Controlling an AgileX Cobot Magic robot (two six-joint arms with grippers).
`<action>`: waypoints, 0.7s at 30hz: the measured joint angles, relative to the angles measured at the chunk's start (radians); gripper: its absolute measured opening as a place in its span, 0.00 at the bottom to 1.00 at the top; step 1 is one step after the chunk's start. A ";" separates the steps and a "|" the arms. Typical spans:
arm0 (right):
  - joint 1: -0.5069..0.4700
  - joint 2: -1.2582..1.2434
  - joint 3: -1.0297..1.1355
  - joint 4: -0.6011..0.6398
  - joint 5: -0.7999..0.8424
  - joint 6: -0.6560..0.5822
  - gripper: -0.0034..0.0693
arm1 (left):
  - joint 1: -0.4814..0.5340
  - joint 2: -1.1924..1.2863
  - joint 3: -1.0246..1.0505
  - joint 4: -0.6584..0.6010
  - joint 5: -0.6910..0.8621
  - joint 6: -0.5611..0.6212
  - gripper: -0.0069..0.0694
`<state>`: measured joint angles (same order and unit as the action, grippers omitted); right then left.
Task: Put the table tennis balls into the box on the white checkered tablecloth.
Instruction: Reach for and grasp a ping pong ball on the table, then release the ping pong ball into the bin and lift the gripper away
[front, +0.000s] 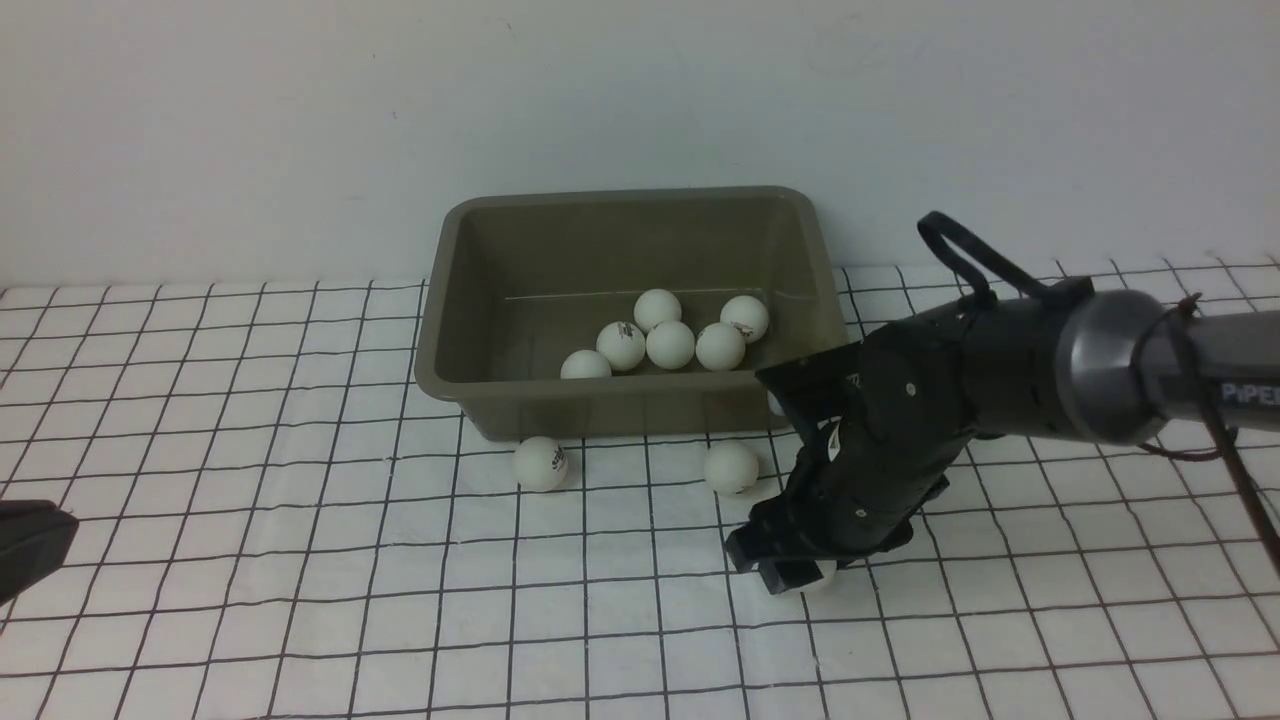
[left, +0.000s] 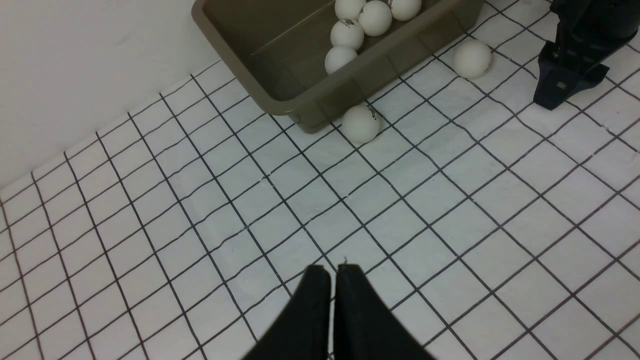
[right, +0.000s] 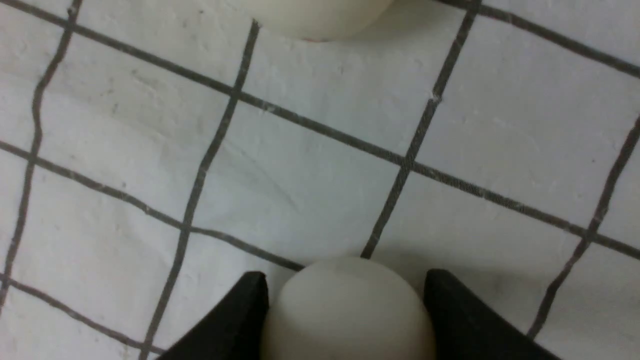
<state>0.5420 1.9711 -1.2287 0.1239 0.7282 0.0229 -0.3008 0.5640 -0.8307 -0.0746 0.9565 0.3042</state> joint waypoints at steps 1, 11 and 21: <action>0.000 0.000 0.000 0.001 0.000 -0.009 0.54 | 0.000 0.000 0.000 0.000 0.000 0.000 0.09; 0.000 -0.048 -0.076 -0.179 0.187 0.022 0.54 | 0.000 0.000 0.000 0.000 -0.014 0.000 0.09; 0.000 -0.129 -0.298 -0.502 0.303 0.166 0.54 | 0.000 0.000 0.000 0.000 -0.016 0.000 0.09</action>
<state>0.5420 1.8420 -1.5267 -0.3784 1.0310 0.1890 -0.3008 0.5640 -0.8307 -0.0746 0.9403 0.3042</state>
